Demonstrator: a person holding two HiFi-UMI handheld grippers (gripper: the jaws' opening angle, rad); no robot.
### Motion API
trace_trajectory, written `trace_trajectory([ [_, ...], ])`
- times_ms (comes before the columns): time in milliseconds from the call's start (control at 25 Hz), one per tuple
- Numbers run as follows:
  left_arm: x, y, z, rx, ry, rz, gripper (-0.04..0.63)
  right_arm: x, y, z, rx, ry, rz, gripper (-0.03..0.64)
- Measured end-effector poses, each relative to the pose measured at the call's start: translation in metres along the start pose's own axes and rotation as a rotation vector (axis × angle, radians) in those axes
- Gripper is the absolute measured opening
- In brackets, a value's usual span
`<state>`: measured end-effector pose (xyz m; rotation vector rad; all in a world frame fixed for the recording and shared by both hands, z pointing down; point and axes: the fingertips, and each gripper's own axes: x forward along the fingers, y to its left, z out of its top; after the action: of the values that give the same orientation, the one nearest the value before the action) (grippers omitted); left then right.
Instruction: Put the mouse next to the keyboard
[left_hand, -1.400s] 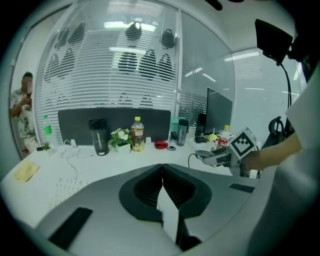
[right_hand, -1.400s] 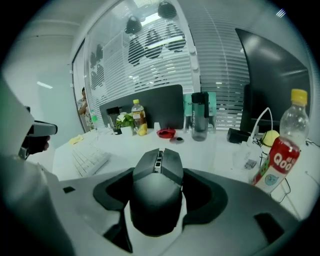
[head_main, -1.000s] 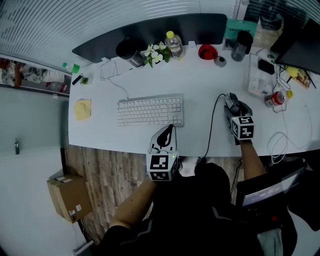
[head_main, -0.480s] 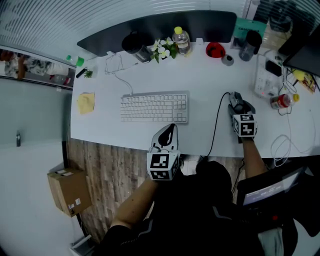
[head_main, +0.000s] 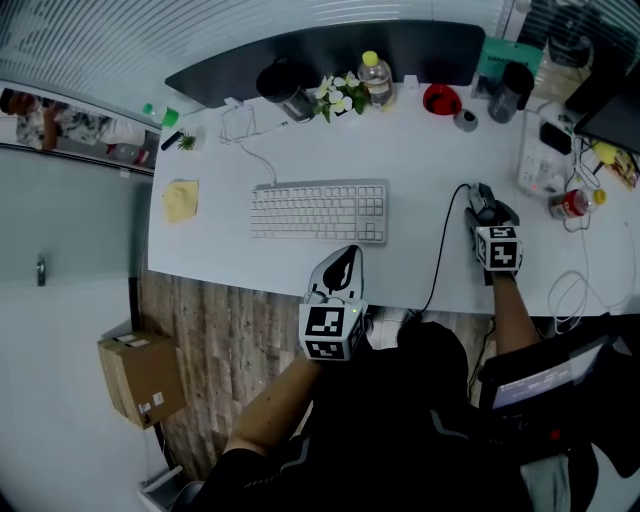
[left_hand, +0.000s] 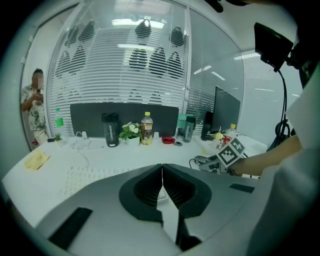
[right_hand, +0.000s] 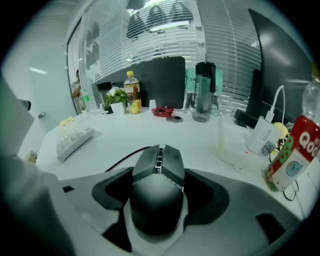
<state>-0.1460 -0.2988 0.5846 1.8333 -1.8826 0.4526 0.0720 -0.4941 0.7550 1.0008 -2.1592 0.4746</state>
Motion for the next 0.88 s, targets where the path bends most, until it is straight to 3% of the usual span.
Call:
trace_trajectory([
  [160,-0.006,0.004,0.007,0.011,-0.013,-0.006,0.031,-0.002,-0.003,-0.001,0.01,0.021,-0.023,0.353],
  [360,-0.014,0.011,0.024,0.018,-0.052,-0.01,0.031,-0.024,0.008,0.012,0.009,-0.002,0.006,0.356],
  [640,-0.023,0.006,0.066,0.043,-0.137,-0.084,0.031,-0.082,0.026,0.058,0.115,-0.106,0.048,0.353],
  [880,-0.037,-0.005,0.108,0.066,-0.205,-0.159,0.03,-0.143,0.04,0.106,0.111,-0.224,0.052,0.344],
])
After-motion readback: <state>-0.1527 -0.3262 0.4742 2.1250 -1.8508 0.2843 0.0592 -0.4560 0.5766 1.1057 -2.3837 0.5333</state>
